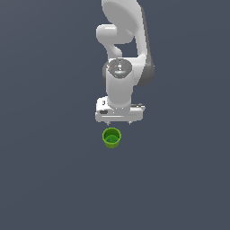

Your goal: Pick up the object and move it to a goal position.

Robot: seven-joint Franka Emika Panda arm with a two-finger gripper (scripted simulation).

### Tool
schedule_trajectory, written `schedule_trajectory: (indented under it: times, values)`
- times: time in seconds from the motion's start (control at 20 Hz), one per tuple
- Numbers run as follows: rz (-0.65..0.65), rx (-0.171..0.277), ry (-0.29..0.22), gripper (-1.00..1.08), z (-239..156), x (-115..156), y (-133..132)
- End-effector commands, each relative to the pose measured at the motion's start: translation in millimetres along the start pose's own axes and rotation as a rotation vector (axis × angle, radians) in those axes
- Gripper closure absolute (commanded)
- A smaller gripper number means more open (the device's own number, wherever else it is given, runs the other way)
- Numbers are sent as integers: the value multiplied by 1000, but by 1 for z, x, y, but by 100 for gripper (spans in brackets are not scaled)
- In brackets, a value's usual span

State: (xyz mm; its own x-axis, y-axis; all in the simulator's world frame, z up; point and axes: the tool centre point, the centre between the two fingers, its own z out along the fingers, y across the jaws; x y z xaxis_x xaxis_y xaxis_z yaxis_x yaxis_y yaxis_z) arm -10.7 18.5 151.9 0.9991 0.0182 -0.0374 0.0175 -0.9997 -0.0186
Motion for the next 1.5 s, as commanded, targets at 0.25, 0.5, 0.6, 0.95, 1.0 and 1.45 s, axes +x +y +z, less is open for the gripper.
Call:
schedule_trajectory:
  times: [0.25, 0.5, 0.6, 0.95, 1.0, 1.45]
  values:
    - [-10, 4, 11, -20, -8, 5, -10]
    - [-11, 5, 13, -20, -9, 6, -10]
    - [-7, 7, 15, -20, -5, 7, -4]
    - [33, 13, 27, -20, 25, 16, 43]
    - [40, 13, 29, -20, 30, 17, 51]
    - [63, 13, 34, -20, 48, 19, 80]
